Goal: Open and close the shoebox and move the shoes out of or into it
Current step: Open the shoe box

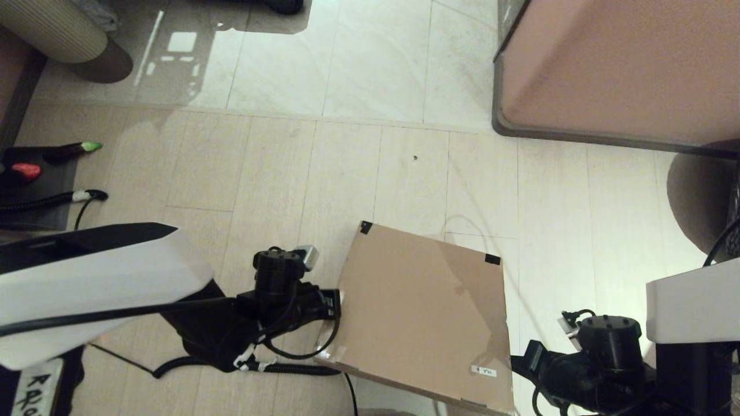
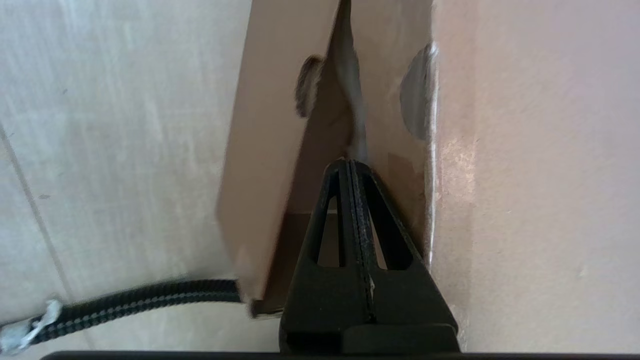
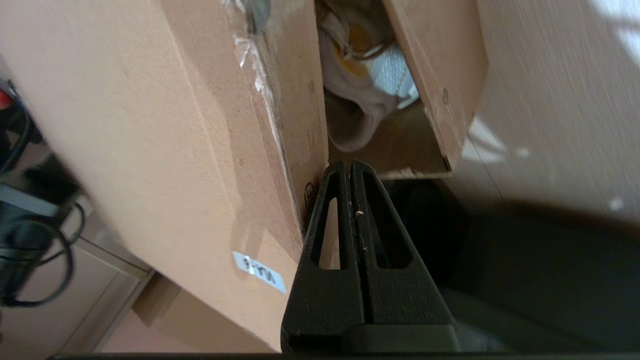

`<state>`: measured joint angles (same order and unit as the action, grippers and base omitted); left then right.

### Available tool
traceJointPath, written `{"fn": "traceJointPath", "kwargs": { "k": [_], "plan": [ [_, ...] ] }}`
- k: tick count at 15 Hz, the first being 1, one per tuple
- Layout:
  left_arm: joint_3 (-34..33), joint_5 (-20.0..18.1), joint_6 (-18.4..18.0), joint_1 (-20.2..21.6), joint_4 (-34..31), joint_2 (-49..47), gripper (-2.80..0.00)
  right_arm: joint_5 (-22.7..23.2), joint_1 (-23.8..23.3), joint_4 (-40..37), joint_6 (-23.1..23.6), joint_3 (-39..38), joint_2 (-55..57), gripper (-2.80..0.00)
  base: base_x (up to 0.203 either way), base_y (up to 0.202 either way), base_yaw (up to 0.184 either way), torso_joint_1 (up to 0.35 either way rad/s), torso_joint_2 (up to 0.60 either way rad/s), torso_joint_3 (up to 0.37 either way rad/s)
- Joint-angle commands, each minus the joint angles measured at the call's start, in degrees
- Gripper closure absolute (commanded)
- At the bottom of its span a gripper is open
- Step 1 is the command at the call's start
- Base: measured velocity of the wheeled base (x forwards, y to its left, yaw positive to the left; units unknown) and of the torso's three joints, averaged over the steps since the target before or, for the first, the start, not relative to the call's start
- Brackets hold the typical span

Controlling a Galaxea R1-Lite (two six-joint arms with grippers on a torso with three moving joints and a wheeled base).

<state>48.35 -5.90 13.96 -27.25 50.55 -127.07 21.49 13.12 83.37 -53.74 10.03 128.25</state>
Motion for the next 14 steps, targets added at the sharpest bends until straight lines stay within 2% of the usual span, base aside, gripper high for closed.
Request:
{"fn": "traceJointPath", "kwargs": {
  "k": [1, 5, 9, 12, 14],
  "plan": [
    [0.11, 0.01, 0.45, -0.30, 0.16, 1.65, 0.00, 0.13, 0.06, 0.48, -0.41, -1.10, -0.63, 0.00, 0.000, 0.000, 0.000, 0.000, 0.00, 0.000],
    [1.16, 0.10, 0.63, -0.26, -0.88, 2.19, 0.00, 1.40, 0.06, 0.56, -2.47, -2.93, -1.97, 0.00, 0.000, 0.000, 0.000, 0.000, 0.00, 0.000],
    [3.32, 1.24, 1.81, -0.34, -1.53, 1.65, 0.00, 3.01, 0.14, 4.29, -4.28, -6.42, -1.25, 0.00, 0.000, 0.000, 0.000, 0.000, 0.00, 0.000],
    [4.05, 2.72, 3.54, -0.23, -2.04, 1.74, 0.00, 3.62, 0.15, 4.29, -6.44, -7.30, -1.50, 0.00, 0.000, 0.000, 0.000, 0.000, 0.00, 0.000],
    [4.92, 4.69, 6.59, -0.02, -2.12, 1.80, 0.00, 4.65, 0.15, 4.29, -6.50, -8.35, -2.06, 0.00, 0.000, 0.000, 0.000, 0.000, 0.00, 0.000]
  ]
}}
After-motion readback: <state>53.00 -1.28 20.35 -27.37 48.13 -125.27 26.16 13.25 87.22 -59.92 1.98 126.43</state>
